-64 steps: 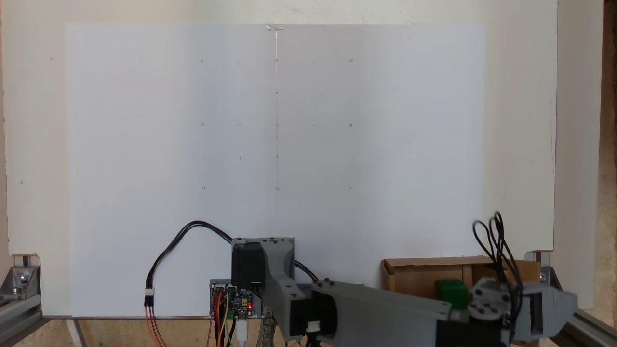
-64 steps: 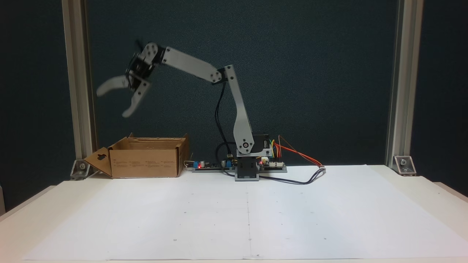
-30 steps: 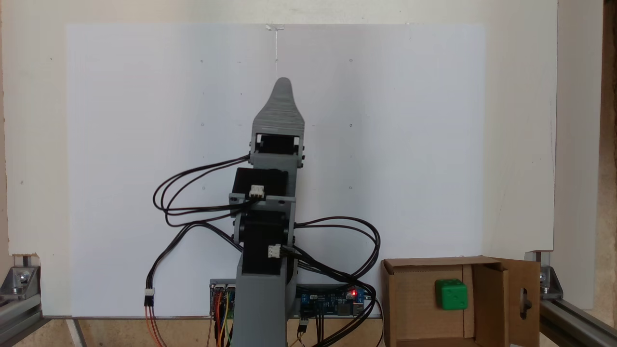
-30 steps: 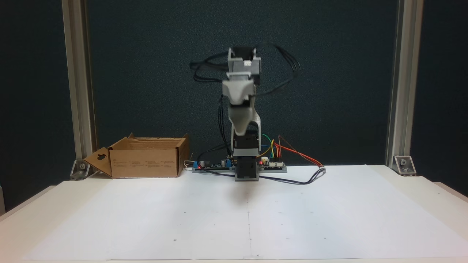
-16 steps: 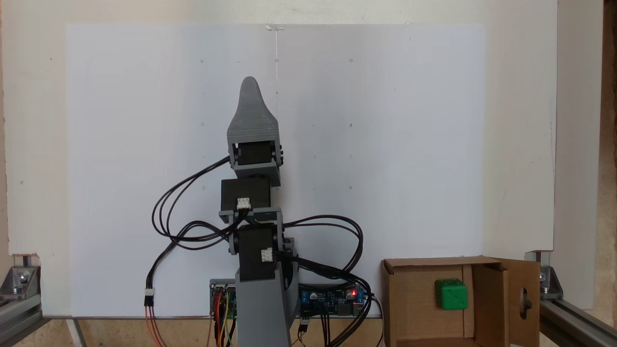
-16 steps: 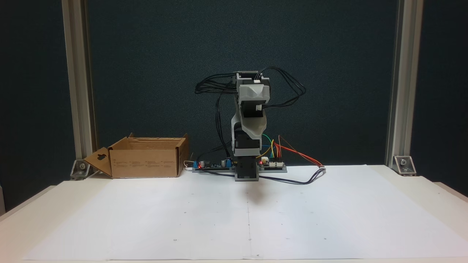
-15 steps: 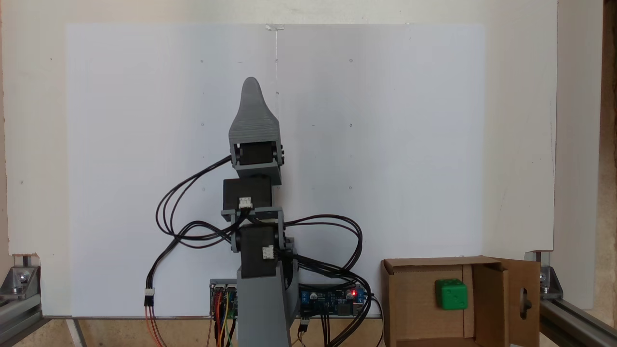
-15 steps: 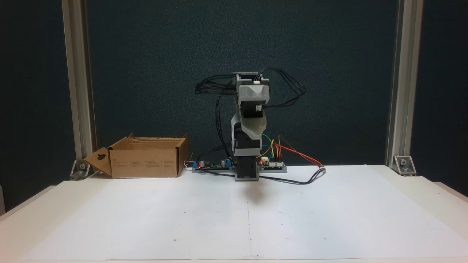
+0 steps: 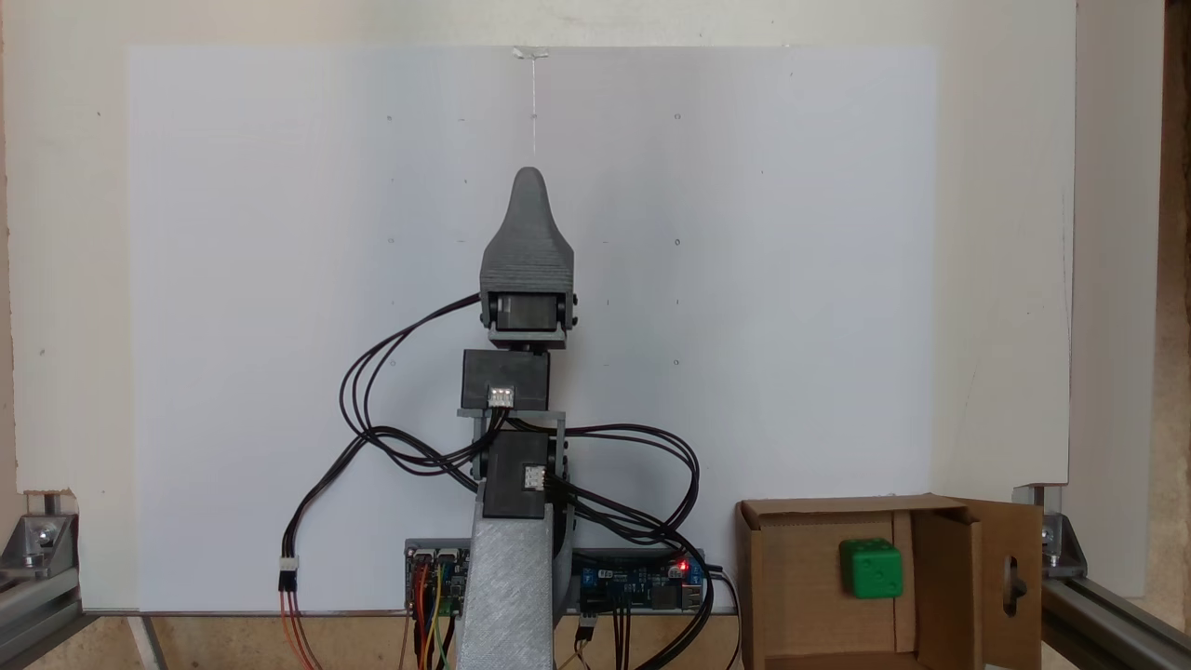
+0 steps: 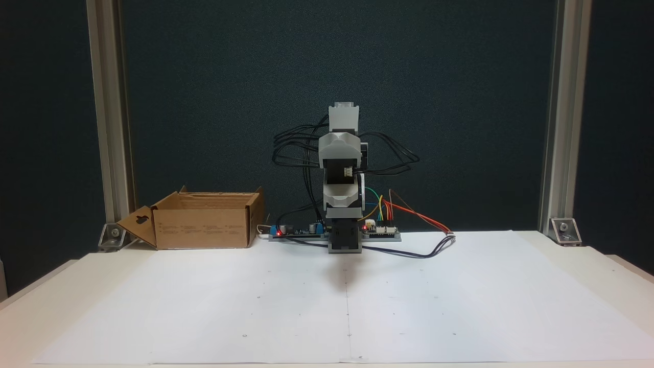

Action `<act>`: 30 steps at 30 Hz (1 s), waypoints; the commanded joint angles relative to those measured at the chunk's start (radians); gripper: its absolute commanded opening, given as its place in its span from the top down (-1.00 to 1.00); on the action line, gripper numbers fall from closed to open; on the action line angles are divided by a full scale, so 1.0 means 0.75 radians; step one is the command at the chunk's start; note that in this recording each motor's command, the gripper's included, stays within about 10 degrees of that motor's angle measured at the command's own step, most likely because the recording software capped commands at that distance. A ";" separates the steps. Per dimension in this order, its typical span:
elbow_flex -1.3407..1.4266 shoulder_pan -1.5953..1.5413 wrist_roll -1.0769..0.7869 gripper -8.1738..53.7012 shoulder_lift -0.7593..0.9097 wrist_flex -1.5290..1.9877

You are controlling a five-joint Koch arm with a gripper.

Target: Grasp a green dice and put it in the bin.

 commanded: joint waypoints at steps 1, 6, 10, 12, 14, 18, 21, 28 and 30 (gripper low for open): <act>0.000 0.014 0.045 -0.72 0.151 -0.222; 0.119 0.014 0.045 -0.72 0.151 -0.484; 0.211 0.049 0.045 -0.72 0.151 -0.683; 0.258 0.053 0.045 -0.72 0.151 -0.718; 0.303 0.053 0.045 -0.72 0.151 -0.747; 0.376 0.053 0.047 -0.72 0.151 -0.785; 0.425 0.049 0.047 -0.72 0.151 -0.812; 0.550 0.045 0.049 -0.72 0.149 -0.929; 0.591 0.045 0.049 -0.71 0.149 -0.982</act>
